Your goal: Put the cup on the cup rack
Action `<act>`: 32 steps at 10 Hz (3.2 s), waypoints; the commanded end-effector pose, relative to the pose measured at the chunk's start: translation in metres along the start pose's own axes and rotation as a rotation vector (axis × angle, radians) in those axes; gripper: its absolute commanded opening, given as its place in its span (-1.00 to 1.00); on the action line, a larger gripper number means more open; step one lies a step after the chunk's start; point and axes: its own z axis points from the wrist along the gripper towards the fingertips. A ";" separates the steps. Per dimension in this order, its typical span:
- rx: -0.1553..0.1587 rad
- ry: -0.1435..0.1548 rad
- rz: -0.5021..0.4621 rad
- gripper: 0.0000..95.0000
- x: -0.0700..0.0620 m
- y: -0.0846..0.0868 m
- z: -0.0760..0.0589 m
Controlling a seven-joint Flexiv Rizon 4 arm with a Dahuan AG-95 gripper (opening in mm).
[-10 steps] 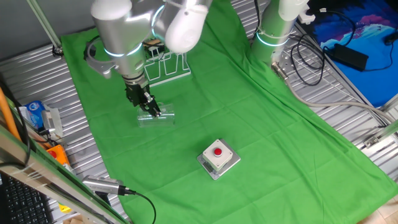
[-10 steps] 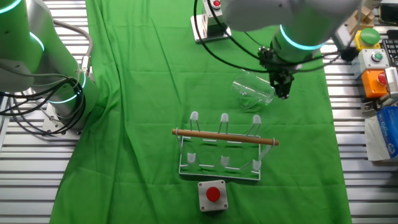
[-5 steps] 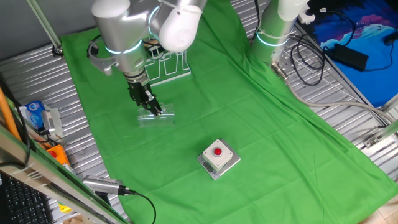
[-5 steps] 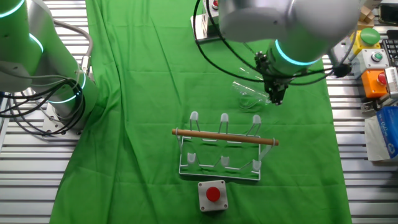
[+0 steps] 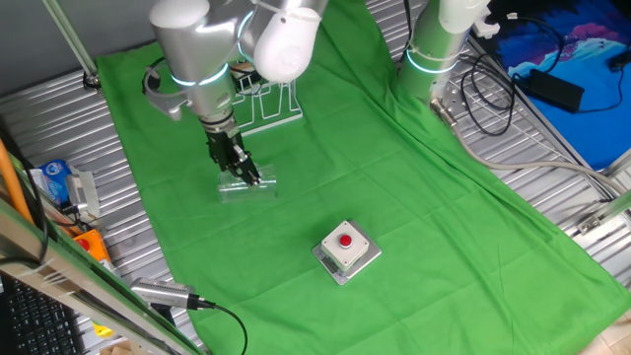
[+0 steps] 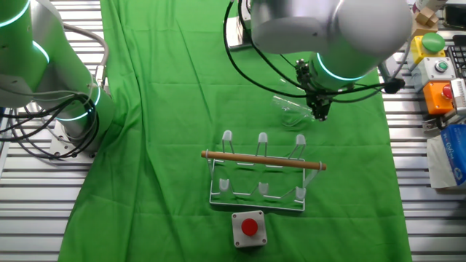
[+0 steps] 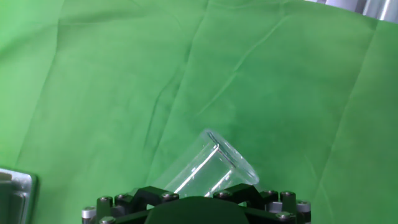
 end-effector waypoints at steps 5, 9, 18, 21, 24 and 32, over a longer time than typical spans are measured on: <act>-0.006 -0.017 -0.003 1.00 -0.013 0.022 0.006; -0.003 -0.026 0.014 1.00 -0.015 0.041 0.013; 0.037 -0.022 0.006 1.00 -0.001 0.052 0.010; 0.086 0.021 -0.075 1.00 -0.015 0.038 -0.007; 0.120 0.062 -0.113 1.00 -0.022 0.035 -0.019; 0.169 0.149 -0.159 1.00 0.005 0.043 -0.059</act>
